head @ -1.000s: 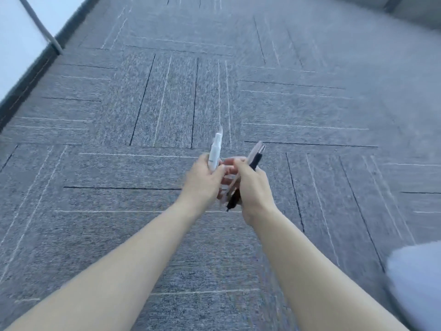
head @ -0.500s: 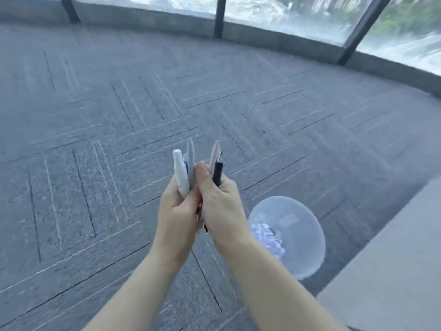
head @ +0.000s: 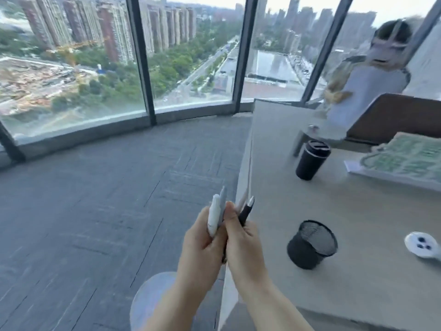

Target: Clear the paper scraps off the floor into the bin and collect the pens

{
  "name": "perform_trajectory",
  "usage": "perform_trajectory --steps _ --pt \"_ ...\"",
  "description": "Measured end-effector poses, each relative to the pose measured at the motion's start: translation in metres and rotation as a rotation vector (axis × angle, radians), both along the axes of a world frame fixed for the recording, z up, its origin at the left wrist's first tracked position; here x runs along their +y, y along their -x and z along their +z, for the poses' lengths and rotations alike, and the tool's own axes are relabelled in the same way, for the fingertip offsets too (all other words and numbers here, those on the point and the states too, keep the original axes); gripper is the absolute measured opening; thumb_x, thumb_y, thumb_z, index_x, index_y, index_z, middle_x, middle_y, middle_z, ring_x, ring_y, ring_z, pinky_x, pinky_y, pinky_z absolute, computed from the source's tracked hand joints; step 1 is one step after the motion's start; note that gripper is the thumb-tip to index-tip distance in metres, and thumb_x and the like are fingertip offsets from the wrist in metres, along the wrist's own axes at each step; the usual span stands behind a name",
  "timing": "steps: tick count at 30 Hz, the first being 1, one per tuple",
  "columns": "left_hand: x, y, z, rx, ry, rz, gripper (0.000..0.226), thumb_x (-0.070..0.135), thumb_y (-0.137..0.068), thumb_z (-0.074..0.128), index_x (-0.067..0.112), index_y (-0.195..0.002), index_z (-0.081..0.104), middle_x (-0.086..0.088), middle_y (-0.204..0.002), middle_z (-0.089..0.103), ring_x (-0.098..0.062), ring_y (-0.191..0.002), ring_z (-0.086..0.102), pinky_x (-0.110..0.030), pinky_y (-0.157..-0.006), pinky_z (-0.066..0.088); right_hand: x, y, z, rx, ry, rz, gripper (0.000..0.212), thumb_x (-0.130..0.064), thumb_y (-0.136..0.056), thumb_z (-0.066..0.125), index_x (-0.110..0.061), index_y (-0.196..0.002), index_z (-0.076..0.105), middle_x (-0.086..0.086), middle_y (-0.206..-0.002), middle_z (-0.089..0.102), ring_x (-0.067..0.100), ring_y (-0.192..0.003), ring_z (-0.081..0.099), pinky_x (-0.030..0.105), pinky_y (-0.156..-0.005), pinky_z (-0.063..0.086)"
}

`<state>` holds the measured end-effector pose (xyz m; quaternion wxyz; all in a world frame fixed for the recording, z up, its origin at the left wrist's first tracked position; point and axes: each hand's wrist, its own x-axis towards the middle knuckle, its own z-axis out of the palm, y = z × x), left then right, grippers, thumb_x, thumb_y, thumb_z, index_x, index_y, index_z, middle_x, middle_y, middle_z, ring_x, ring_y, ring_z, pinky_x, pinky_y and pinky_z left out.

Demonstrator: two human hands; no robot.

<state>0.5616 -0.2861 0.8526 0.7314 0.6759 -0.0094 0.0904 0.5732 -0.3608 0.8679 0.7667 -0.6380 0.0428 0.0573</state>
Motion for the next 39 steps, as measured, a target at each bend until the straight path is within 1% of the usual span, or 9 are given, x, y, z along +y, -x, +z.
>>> perform_trajectory --steps 5,10,15,23,27,31,33,36,39 --pt "-0.106 -0.047 0.024 -0.054 -0.051 -0.130 0.011 0.008 -0.096 0.050 0.010 -0.099 0.061 -0.013 -0.084 0.064 -0.020 -0.072 0.061 -0.035 -0.057 0.049 -0.105 -0.039 0.018 -0.093 0.016 -0.165 0.063 -0.052 -0.087 0.051 0.011 -0.079 0.050 0.011 -0.068 0.047 0.023 -0.063 0.047 0.036 -0.056 0.036" --pt "-0.193 -0.087 0.011 -0.045 -0.098 -0.154 0.011 0.016 -0.095 0.053 0.007 -0.098 0.059 -0.015 -0.087 0.065 -0.033 -0.082 0.061 -0.050 -0.072 0.052 -0.188 -0.072 0.004 -0.092 0.026 -0.312 0.054 -0.042 -0.097 0.049 0.009 -0.079 0.054 0.008 -0.067 0.053 0.017 -0.063 0.054 0.029 -0.056 0.045" --pt "-0.235 -0.099 -0.021 0.030 -0.107 -0.199 0.011 0.014 -0.095 0.052 0.008 -0.099 0.061 -0.012 -0.089 0.066 -0.031 -0.085 0.062 -0.051 -0.076 0.051 -0.232 -0.081 -0.030 -0.019 0.110 -0.334 0.051 -0.042 -0.099 0.047 -0.001 -0.070 0.057 0.006 -0.064 0.055 0.018 -0.063 0.056 0.031 -0.060 0.045" --pt "-0.238 -0.104 -0.046 0.102 -0.152 -0.235 0.013 0.010 -0.095 0.052 0.013 -0.101 0.064 -0.003 -0.091 0.067 -0.020 -0.088 0.064 -0.043 -0.080 0.053 -0.233 -0.083 -0.056 -0.070 0.126 -0.320 0.040 -0.029 -0.103 0.043 -0.014 -0.069 0.056 -0.002 -0.063 0.053 0.016 -0.065 0.054 0.029 -0.066 0.046" --pt "-0.230 -0.105 -0.046 0.135 -0.131 -0.259 0.008 0.011 -0.088 0.056 0.014 -0.091 0.063 -0.008 -0.085 0.068 -0.027 -0.082 0.064 -0.046 -0.074 0.053 -0.228 -0.083 -0.062 -0.053 0.069 -0.355 0.013 -0.023 -0.092 0.056 -0.014 -0.096 0.065 0.000 -0.077 0.065 0.018 -0.076 0.065 0.028 -0.072 0.049" --pt "-0.225 -0.106 -0.040 0.136 -0.142 -0.265 0.002 0.014 -0.085 0.064 0.016 -0.085 0.064 -0.004 -0.076 0.067 -0.026 -0.075 0.062 -0.039 -0.067 0.050 -0.224 -0.079 -0.059 -0.031 0.012 -0.402 0.029 -0.026 -0.086 0.051 -0.016 -0.109 0.064 0.010 -0.093 0.069 0.021 -0.083 0.068 0.027 -0.070 0.054" --pt "-0.218 -0.105 -0.036 0.140 -0.128 -0.246 0.005 0.012 -0.085 0.065 0.016 -0.083 0.064 0.002 -0.077 0.068 -0.016 -0.075 0.064 -0.031 -0.069 0.051 -0.222 -0.074 -0.056 -0.039 0.030 -0.400 0.032 -0.030 -0.088 0.047 -0.015 -0.111 0.065 0.008 -0.092 0.072 0.019 -0.080 0.068 0.026 -0.065 0.054" --pt "-0.204 -0.112 -0.031 0.139 -0.174 -0.163 0.011 0.010 -0.086 0.062 0.018 -0.079 0.063 0.005 -0.078 0.068 -0.012 -0.080 0.064 -0.029 -0.077 0.050 -0.226 -0.072 -0.049 -0.076 0.096 -0.458 0.033 -0.032 -0.091 0.045 -0.014 -0.108 0.068 0.004 -0.102 0.073 0.013 -0.097 0.067 0.021 -0.083 0.050" --pt "-0.179 -0.109 -0.020 0.172 -0.231 -0.090 0.012 0.012 -0.088 0.061 0.018 -0.077 0.062 0.002 -0.077 0.067 -0.012 -0.076 0.062 -0.027 -0.075 0.048 -0.244 -0.052 -0.039 -0.040 0.227 -0.586 0.024 -0.023 -0.096 0.048 -0.014 -0.095 0.070 -0.003 -0.097 0.073 0.009 -0.097 0.065 0.023 -0.087 0.047"
